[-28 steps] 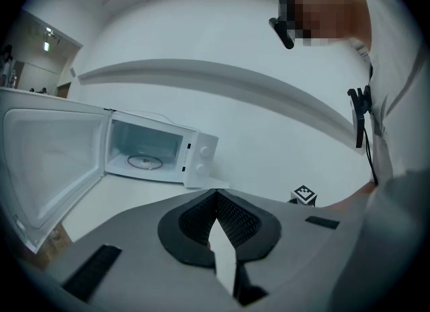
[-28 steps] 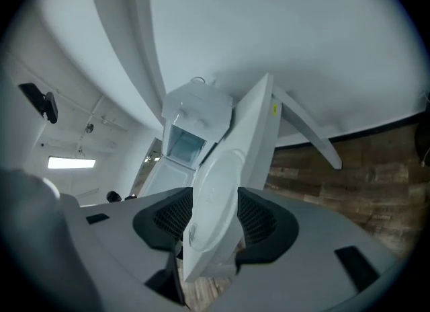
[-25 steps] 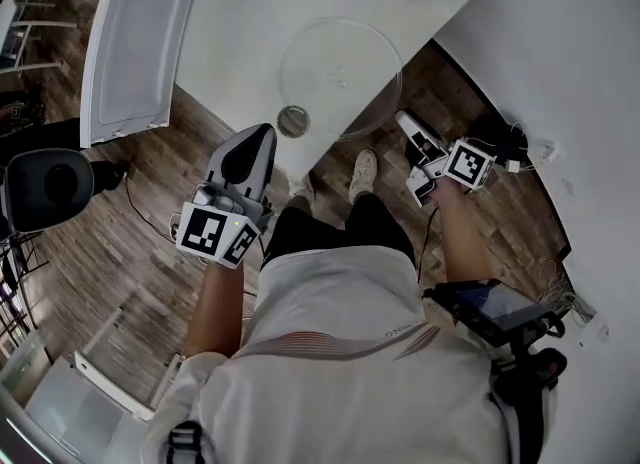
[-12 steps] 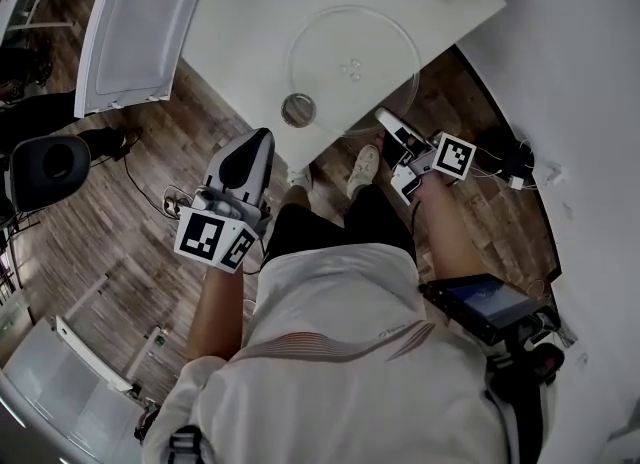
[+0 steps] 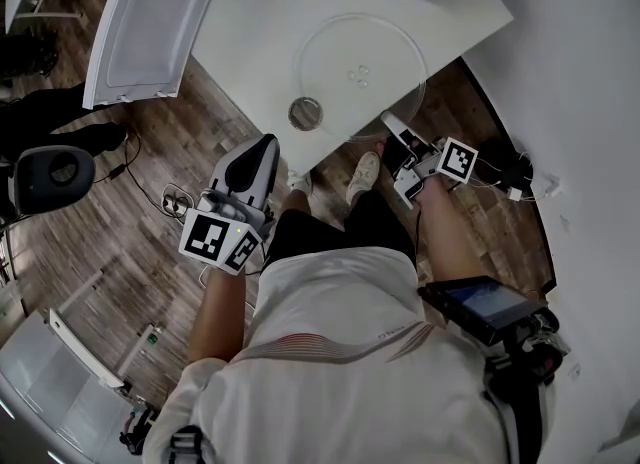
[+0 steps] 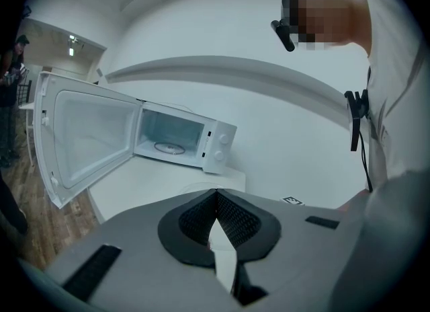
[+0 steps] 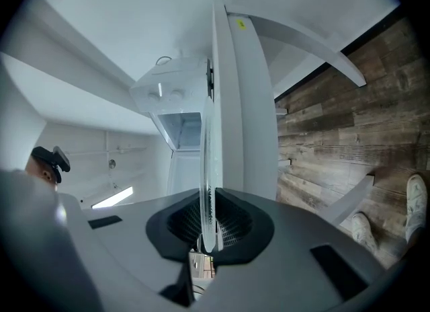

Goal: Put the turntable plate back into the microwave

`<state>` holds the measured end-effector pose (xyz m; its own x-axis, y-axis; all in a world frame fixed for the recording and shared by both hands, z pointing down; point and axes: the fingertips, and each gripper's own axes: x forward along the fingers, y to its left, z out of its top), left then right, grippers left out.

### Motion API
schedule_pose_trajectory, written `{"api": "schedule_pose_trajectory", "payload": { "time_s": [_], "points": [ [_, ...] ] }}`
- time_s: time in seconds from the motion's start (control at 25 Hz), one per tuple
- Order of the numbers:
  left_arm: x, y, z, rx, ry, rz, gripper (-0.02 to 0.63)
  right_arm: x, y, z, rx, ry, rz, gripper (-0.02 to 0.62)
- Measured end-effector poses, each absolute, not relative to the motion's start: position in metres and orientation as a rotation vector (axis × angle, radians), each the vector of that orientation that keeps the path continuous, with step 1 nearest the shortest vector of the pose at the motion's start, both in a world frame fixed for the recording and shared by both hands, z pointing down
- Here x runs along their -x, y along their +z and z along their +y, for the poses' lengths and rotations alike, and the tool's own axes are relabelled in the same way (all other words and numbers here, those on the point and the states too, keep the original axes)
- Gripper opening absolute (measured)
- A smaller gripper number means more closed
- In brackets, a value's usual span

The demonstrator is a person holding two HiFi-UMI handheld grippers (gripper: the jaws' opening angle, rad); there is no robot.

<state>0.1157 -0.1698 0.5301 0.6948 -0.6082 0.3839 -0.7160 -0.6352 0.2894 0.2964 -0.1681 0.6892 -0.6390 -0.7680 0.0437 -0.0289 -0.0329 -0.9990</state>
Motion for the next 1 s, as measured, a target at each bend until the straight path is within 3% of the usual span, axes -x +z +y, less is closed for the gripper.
{"api": "schedule_pose_trajectory", "payload": {
  "time_s": [0.48, 1.0],
  "points": [
    [-0.110, 0.534, -0.173, -2.489, 0.336, -0.996, 0.011, -0.295, 0.678, -0.167, 0.893, -1.606, 1.733, 0.028],
    [-0.062, 0.501, -0.209, -2.571, 0.229, -1.036, 0.011, -0.242, 0.574, -0.204, 0.860, -1.491, 1.761, 0.028]
  ]
}}
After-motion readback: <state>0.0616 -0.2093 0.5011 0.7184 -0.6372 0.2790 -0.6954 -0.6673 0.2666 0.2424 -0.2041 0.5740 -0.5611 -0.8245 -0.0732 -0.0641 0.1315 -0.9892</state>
